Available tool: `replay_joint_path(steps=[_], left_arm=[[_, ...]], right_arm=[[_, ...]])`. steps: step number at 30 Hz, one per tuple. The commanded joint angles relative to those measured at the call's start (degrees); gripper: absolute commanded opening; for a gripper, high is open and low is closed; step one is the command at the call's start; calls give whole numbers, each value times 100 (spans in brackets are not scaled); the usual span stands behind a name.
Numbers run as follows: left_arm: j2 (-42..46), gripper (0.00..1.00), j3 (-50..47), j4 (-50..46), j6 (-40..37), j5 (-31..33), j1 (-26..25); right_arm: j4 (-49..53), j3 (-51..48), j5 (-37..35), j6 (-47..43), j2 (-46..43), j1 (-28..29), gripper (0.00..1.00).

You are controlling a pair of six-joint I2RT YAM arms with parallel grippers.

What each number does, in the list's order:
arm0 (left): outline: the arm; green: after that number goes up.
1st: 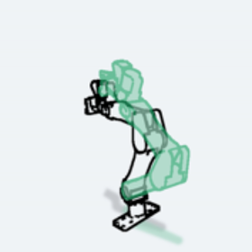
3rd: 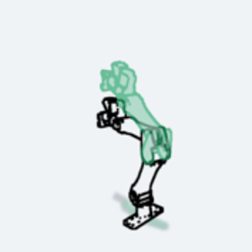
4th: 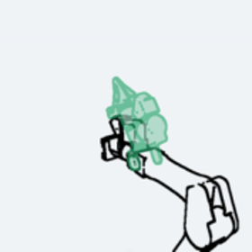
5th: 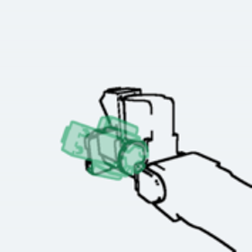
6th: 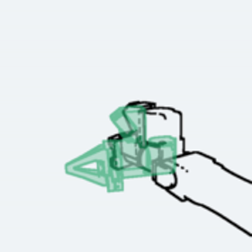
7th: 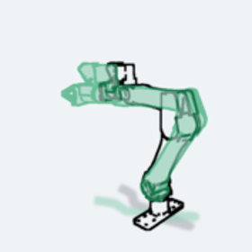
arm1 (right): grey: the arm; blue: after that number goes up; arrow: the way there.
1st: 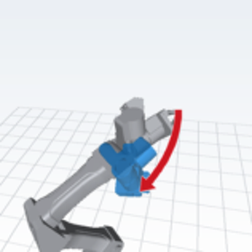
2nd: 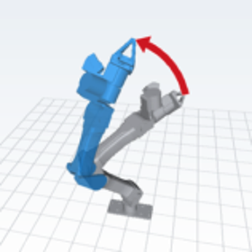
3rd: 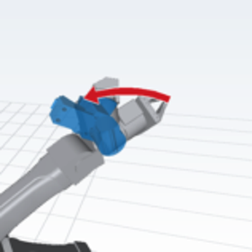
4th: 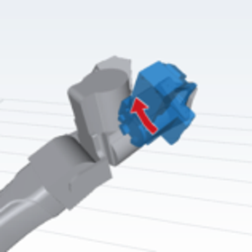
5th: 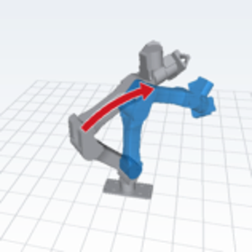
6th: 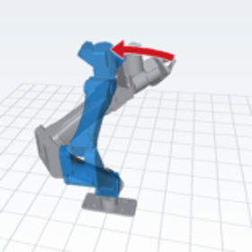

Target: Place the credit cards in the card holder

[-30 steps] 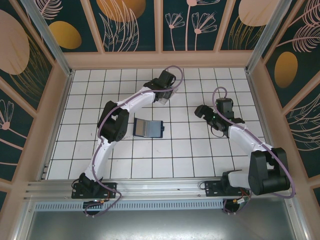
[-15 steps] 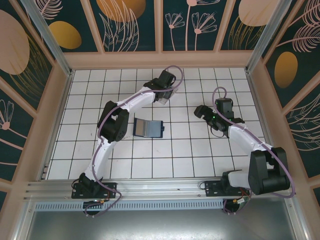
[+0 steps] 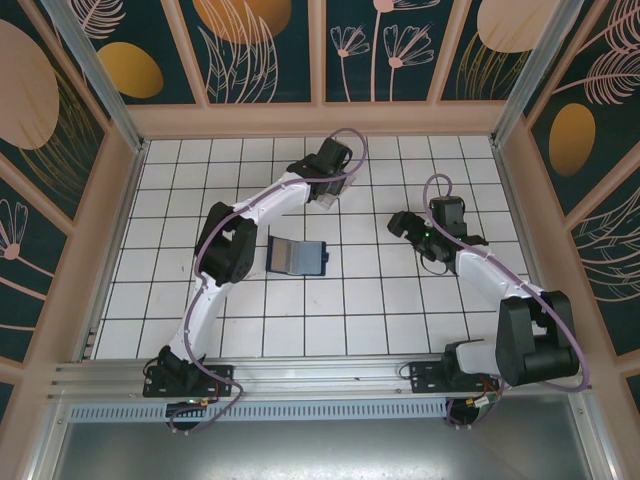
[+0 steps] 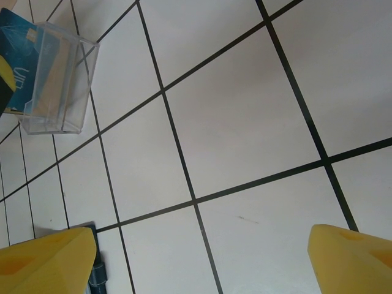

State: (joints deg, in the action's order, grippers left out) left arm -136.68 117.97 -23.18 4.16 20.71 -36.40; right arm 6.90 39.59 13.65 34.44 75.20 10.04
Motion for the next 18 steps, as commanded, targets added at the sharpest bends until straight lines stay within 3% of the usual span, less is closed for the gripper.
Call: replay_joint_path(steps=[1, 16, 18], left_arm=[[335, 65, 224, -37, -39, 21, 28], [345, 30, 200, -35, -89, -497, 27], [345, 29, 205, -38, -91, -510, 28]], right_arm=[[-115, 35, 129, 2, 56, -62, 88], [-119, 64, 191, 2, 117, -63, 83], [-138, 54, 199, 10, 118, -63, 83]])
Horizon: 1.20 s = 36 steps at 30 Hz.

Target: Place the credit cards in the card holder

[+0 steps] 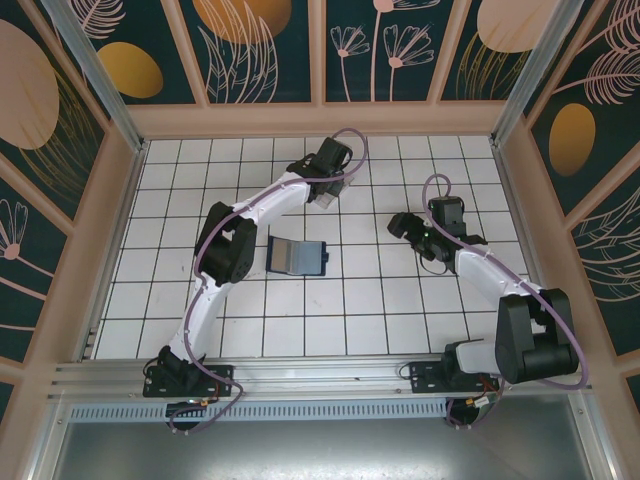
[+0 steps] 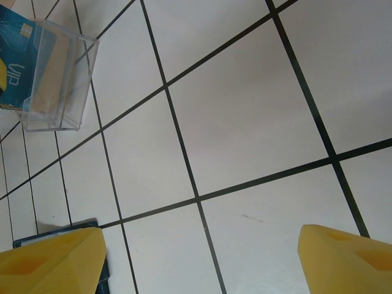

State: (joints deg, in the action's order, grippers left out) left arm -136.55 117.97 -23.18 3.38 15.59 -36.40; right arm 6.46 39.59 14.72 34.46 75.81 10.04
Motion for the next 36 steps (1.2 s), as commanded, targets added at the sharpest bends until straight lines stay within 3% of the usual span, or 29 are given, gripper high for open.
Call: replay_joint_path(steps=[1, 9, 22, 27, 29, 31, 36], left_arm=[[337, 29, 201, -38, -16, 18, 26], [353, 24, 170, -42, 22, 92, 28], [450, 28, 31, 149, 41, 84, 27], [379, 22, 32, 81, 15, -10, 24], [342, 31, 49, 43, 10, -56, 23], [307, 53, 77, -9, 14, -127, 26], [283, 72, 52, -11, -73, -465, 26]], right_arm=[[-94, 49, 97, 13, 64, -56, 83], [-123, 22, 141, 0, 92, -61, 82], [-177, 4, 259, -27, 179, -62, 82], [-182, 9, 290, -27, 214, -62, 82], [-163, 20, 295, -27, 224, -62, 82], [-146, 30, 295, -36, 223, -64, 82], [-134, 62, 360, -44, 232, -62, 82]])
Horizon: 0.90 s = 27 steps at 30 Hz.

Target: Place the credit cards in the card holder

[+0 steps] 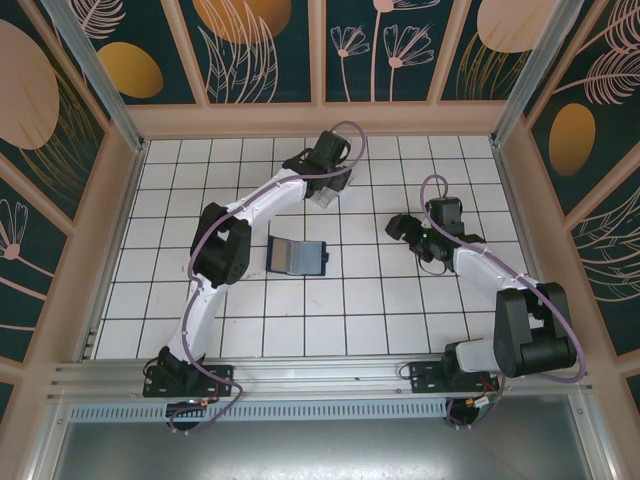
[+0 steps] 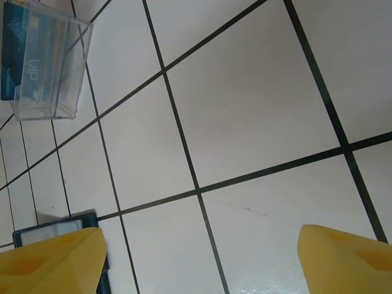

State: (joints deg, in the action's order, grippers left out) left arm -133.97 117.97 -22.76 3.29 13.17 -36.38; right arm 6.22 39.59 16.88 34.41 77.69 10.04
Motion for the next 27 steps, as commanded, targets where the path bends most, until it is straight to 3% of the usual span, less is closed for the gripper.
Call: replay_joint_path(steps=[1, 10, 16, 21, 27], left_arm=[[8, 72, 58, -53, -93, -167, 25], [-578, 78, 701, -599, -149, 161, 26], [-681, 77, 701, -620, -186, 363, 21], [-829, 75, 822, -728, -212, 1009, 26], [-829, 71, 909, -763, -213, 1137, 25]], right_arm=[[-105, 72, 157, -40, 53, -59, 83], [-68, 135, 201, -36, 123, -61, 83], [-52, 180, 228, -40, 200, -57, 83], [-64, 214, 250, -31, 263, -60, 83], [-7, 285, 237, -40, 290, -59, 83]])
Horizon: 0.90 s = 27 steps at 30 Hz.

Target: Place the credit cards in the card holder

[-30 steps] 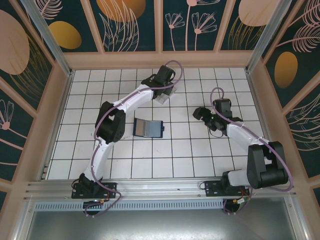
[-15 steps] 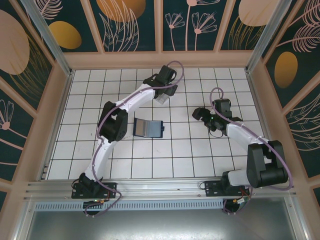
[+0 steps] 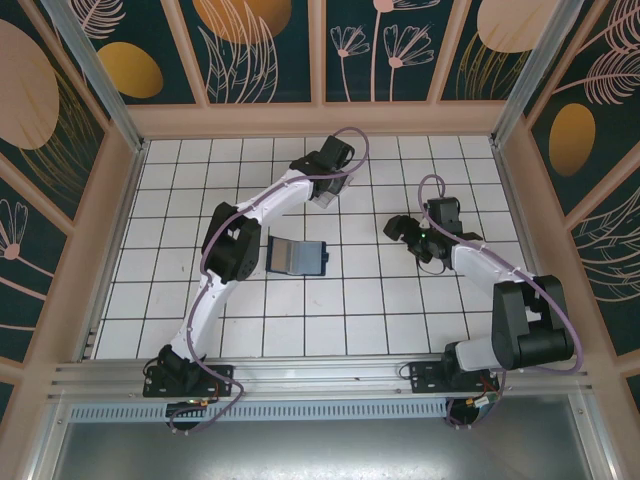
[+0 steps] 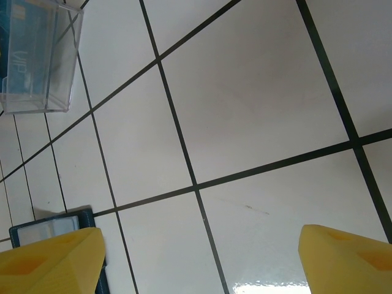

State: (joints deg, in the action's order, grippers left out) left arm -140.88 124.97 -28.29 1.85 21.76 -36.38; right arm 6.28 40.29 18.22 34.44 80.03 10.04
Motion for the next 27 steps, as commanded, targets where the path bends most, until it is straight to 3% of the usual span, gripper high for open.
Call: replay_joint_path(steps=[1, 6, 11, 21, 27], left_arm=[[-131, 73, 208, -242, -69, 217, 21], [-89, 77, 101, -286, -81, 149, 22], [-68, 68, 74, -325, -123, 316, 21], [248, 64, 29, -266, -36, 671, 26], [374, 53, 23, -168, -25, 676, 24]], right_arm=[[2, 223, 95, -50, 51, -59, 83], [31, 232, 70, -47, 57, -63, 83], [24, 251, 77, -25, 82, -59, 83], [37, 260, 60, 0, 107, -55, 83], [26, 249, 35, 19, 135, -53, 83]])
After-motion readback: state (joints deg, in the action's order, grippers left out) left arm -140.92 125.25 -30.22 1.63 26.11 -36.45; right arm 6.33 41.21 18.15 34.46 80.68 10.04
